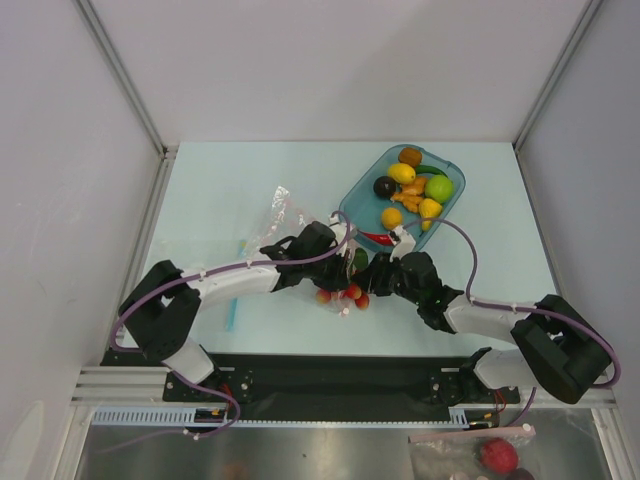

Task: Place the food in the zip-top bag and seal the zipper
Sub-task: Place the fake fruit in the zipper food storage bag.

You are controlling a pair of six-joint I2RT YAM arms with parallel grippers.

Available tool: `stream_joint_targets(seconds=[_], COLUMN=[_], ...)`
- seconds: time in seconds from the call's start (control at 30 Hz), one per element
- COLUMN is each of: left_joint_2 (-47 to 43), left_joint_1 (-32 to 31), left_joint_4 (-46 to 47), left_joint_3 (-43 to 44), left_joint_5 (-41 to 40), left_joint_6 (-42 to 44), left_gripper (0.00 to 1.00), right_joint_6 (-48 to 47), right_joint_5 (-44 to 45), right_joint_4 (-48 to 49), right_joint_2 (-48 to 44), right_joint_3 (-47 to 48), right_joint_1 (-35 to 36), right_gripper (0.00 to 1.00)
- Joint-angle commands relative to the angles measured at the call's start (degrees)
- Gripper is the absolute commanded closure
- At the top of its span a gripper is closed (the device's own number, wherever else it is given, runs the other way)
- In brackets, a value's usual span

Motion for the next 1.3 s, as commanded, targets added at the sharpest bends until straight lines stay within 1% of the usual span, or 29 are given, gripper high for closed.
stream_joint_targets(seconds=[0.0,0.03,0.1,0.17,0.23,0.27,0.3,0.43,0.57,0.67,0.8,0.97,1.03,1.07,1.1,1.17,1.2,1.27], left_joint_2=[-1.82,-1.82,-1.82,-1.99,-2.08,-2.08,-2.08,-2.08,-1.82,-1.82,-1.82,-1.73,-1.73,-1.73,-1.73,-1.73,-1.73,-1.64], left_joint_1=[-0.26,-0.18,-0.27,-0.27,-0.26,-0.27,-0.27,-0.27,-0.27,-0.18,-0.27,-0.27,-0.27,-0.27,-0.27,-0.27,-0.27,-0.27], left_joint_4=[-0.31,-0.3,-0.3,-0.3,-0.22,-0.13,-0.22,-0.13,-0.13,-0.04,0.13,0.22,0.22,0.22,0.22,0.22,0.22,0.13], left_joint_3=[2.23,2.23,2.23,2.23,2.14,2.14,2.14,2.14,2.14,2.23,2.06,2.14,2.14,2.23,2.23,2.23,2.14,2.23], left_joint_5=[-0.74,-0.74,-0.74,-0.91,-0.91,-0.83,-0.83,-1.0,-0.91,-0.91,-0.65,-0.3,-0.12,-0.12,-0.12,-0.12,-0.12,-0.12], left_joint_6=[0.77,0.77,0.77,0.77,0.77,0.77,0.77,0.86,0.86,0.86,0.86,0.86,0.95,0.95,1.03,1.04,1.04,1.04], left_gripper=[1.0,1.0,1.0,1.0,1.0,1.0,1.0,1.0,1.0,1.0,1.0,1.0,0.99,1.0,1.0,1.0,1.0,1.0], right_joint_6=[-1.39,-1.22,-1.3,-1.48,-1.65,-1.91,-2.0,-2.53,-3.32,-3.68,-4.64,-6.22,-6.66,-7.1,-7.28,-7.54,-7.89,-7.98], right_joint_5=[2.32,3.38,5.23,5.76,5.76,7.85,8.13,8.31,7.52,6.9,6.37,6.37,6.37,4.9,4.88,4.53,4.35,4.0], right_joint_4=[-1.0,-1.88,-2.77,-3.47,-4.26,-4.61,-4.97,-4.8,-4.44,-3.3,-2.33,-2.68,-2.33,-2.16,-2.07,-1.89,-1.72,-1.63], right_joint_2=[-1.17,-1.52,-2.57,-2.84,-2.85,-2.85,-2.5,-1.27,1.46,3.12,4.45,4.62,4.54,4.54,4.54,4.45,4.28,4.19], right_joint_3=[0.41,0.41,0.41,0.41,0.68,0.85,1.11,1.73,3.22,3.75,4.45,5.42,5.42,5.42,5.51,5.6,5.6,5.6], right_joint_1=[0.4,0.4,0.4,0.4,0.4,0.4,0.31,0.39,0.39,0.4,0.39,0.57,0.57,0.66,0.66,0.92,1.01,1.19], right_gripper=[0.54,0.45,0.37,0.34,0.34,0.34,0.34,0.36,0.35,0.31,0.31,0.33,0.38,0.4,0.44,0.49,0.55,0.58])
